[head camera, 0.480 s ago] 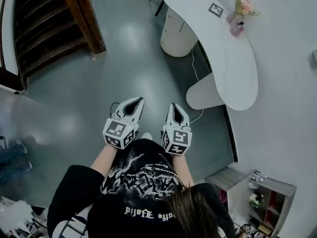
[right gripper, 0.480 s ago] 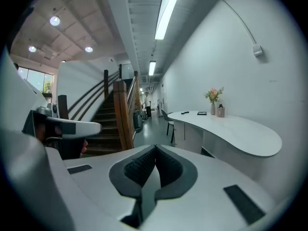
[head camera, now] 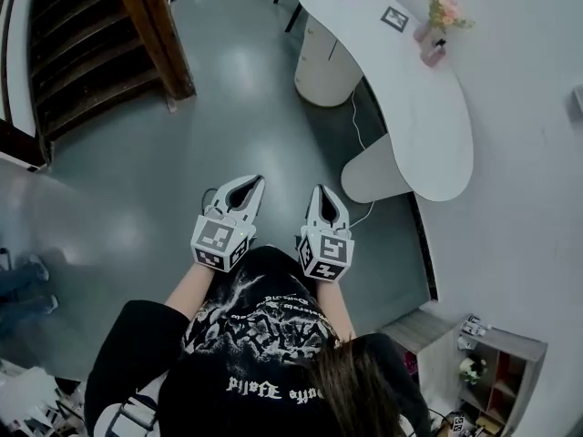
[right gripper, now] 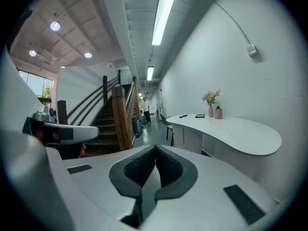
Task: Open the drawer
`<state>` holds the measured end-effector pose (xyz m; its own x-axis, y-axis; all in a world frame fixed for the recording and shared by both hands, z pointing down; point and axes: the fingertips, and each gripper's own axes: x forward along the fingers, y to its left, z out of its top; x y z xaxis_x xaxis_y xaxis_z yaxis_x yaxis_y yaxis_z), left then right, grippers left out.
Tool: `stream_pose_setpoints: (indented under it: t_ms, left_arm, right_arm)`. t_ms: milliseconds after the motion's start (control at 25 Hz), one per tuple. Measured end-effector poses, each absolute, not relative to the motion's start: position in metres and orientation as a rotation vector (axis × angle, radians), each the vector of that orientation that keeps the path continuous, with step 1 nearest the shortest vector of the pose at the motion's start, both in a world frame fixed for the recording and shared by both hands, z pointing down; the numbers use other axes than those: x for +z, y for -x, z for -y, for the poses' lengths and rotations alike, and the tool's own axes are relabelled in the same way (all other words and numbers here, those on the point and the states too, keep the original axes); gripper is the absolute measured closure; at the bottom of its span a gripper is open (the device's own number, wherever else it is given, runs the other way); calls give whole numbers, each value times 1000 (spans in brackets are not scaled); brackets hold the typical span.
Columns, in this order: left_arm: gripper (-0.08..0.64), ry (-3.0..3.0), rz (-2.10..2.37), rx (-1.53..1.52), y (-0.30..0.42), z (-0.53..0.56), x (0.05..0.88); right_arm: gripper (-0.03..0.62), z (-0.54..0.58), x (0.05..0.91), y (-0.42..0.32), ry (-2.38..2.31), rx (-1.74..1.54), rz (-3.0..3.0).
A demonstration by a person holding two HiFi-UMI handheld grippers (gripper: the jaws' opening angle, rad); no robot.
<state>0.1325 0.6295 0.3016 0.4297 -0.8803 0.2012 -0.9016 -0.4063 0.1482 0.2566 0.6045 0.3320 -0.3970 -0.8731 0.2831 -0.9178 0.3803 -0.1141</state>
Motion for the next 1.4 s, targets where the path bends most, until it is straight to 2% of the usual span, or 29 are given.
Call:
stream_pose_setpoints:
  t_ms: [520,1400]
  left_arm:
    - [535,-2466,1480,166,-104,-595,313]
    - [535,-2543,1274,189,10,-403,308]
  right_arm:
    - [565,-582,339,-227,-1649,449,2422]
    - [565,-420,333,-123,-1776,484,2293]
